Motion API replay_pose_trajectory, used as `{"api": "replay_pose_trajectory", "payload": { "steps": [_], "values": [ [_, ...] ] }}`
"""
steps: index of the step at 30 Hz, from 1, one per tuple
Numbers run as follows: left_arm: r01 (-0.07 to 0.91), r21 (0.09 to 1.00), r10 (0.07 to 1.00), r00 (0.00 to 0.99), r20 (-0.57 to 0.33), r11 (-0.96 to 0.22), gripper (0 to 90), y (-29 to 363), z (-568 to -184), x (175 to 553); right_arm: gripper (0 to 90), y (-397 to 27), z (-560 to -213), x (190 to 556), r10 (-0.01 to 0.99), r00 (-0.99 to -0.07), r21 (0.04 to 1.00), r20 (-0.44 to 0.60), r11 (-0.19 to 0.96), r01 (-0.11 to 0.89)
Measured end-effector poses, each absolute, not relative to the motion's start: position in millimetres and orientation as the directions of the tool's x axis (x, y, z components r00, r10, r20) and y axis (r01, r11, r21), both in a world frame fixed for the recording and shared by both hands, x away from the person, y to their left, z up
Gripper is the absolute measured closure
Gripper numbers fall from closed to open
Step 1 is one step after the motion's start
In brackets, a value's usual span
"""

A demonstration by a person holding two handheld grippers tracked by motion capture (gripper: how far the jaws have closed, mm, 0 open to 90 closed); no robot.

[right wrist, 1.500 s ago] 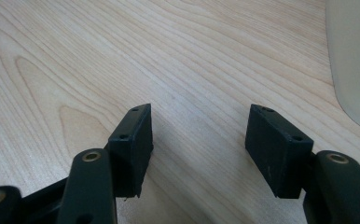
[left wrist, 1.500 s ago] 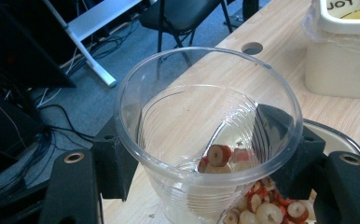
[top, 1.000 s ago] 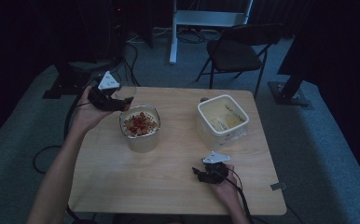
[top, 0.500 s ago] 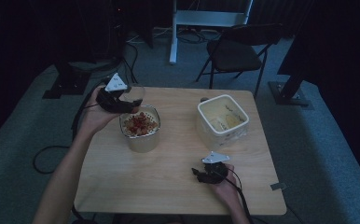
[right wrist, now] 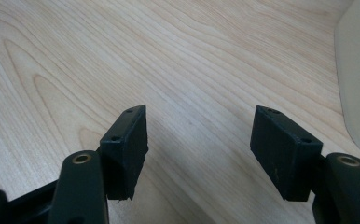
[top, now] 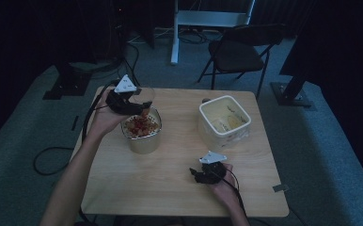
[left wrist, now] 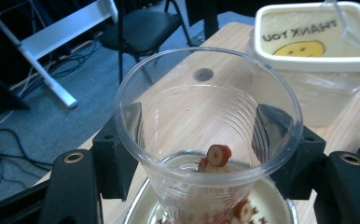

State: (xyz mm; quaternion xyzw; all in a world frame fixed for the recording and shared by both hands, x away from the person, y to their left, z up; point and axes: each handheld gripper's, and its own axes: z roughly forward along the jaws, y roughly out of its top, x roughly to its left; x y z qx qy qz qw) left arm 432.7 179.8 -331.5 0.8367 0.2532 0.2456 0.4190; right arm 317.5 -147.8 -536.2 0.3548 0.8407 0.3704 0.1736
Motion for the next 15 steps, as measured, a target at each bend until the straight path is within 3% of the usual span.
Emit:
{"api": "replay_pose_trajectory", "payload": {
  "steps": [15],
  "values": [
    [0.195,0.846,0.597,0.784,0.169,-0.496,35.2,145,-330,436,35.5,-155,-544,315,0.738,-0.673,0.731,-0.049,0.486,0.479]
  ]
}}
